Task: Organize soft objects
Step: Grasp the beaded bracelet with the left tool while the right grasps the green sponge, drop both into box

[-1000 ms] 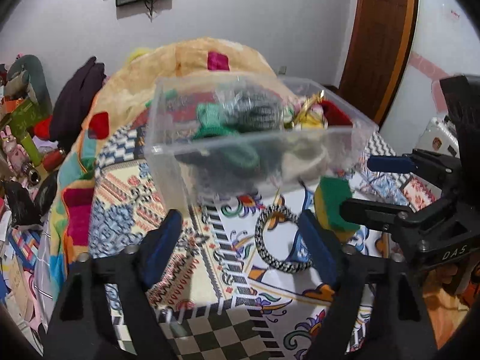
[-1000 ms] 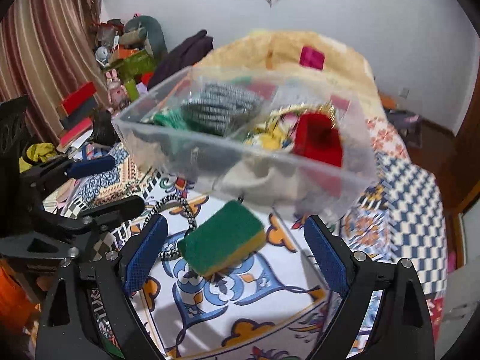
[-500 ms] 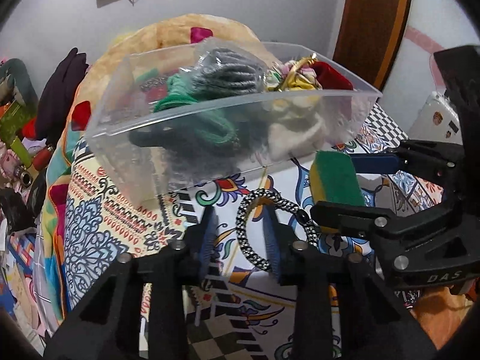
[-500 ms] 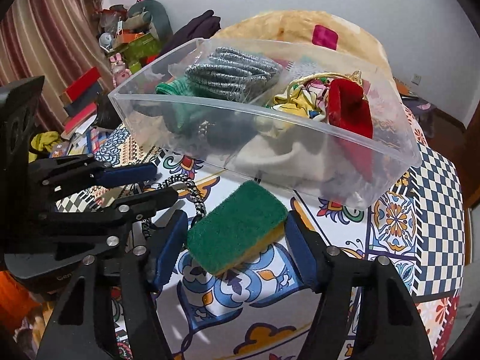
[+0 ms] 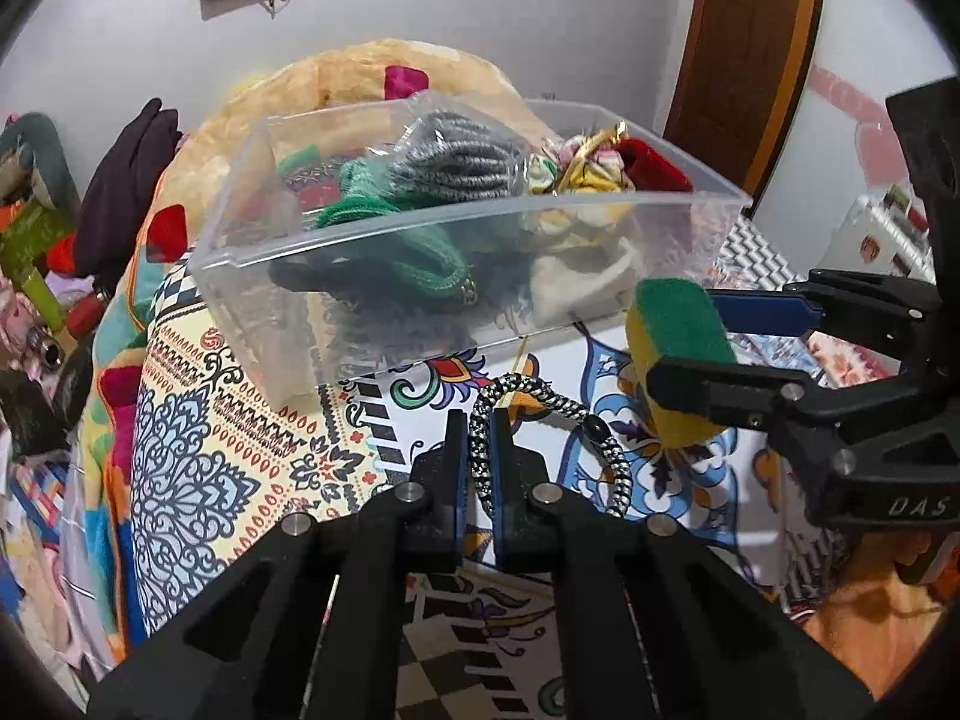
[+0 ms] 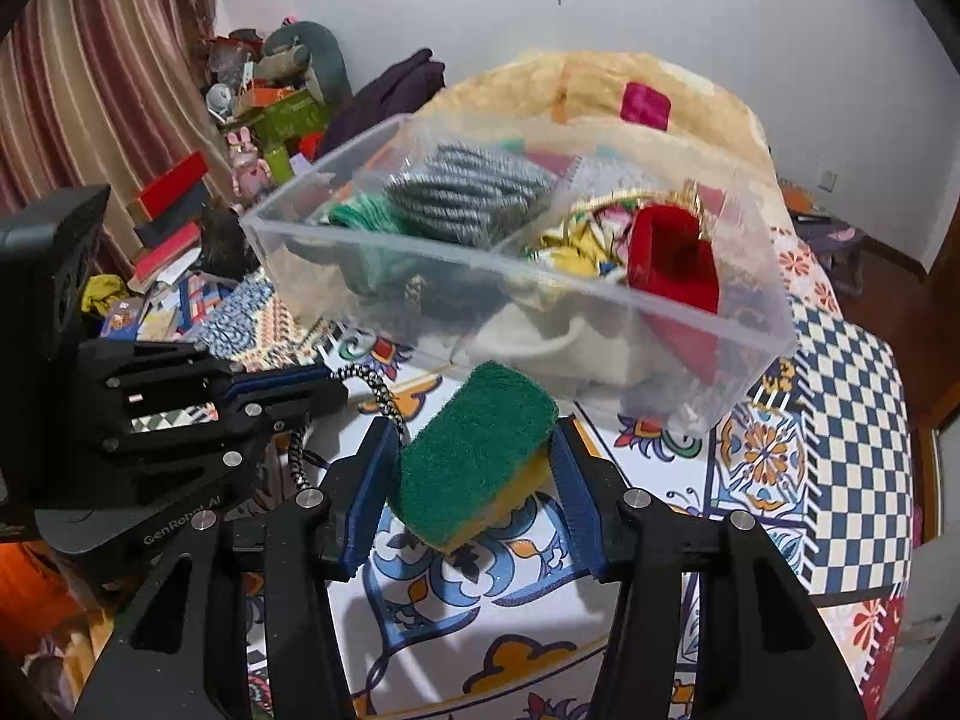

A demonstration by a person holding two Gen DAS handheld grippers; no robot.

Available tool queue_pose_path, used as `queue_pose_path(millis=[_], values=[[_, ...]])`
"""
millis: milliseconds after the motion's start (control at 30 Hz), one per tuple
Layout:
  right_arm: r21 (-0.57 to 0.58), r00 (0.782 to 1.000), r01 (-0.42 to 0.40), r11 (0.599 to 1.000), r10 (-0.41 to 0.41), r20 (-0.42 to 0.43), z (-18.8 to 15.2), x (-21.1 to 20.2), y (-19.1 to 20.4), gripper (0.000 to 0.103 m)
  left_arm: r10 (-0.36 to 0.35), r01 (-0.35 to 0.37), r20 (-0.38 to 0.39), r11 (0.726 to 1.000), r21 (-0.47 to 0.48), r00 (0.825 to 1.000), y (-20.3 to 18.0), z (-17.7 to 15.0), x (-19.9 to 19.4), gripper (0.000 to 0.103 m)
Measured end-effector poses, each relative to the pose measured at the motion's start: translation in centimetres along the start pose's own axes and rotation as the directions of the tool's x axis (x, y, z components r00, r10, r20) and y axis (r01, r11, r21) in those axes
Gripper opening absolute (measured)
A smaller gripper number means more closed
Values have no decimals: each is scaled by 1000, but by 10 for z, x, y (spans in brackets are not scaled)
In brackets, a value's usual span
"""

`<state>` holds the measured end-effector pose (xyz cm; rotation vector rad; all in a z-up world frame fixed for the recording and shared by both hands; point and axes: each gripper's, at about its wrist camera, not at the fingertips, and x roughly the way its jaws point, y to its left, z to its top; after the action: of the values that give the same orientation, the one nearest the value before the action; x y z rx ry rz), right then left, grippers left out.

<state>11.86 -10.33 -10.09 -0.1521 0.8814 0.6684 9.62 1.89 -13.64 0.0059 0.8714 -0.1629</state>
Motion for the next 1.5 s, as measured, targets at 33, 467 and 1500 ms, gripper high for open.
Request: queue_pose_path(millis=[33,467,1500], values=[[-3,1000,2,1000,-2,11,2,-3,0,49,4,-4,10,1000,-3,1000,1,0,-3,5],[-32,978,40,999,-32,204,42,-43,6,49,38,-27,238,998,-49,971,18,44,-70,5],[-43,980,140,989,-132,152,68,22,-17,54,80,-72,162,996,-56,984,41,82,8,11]])
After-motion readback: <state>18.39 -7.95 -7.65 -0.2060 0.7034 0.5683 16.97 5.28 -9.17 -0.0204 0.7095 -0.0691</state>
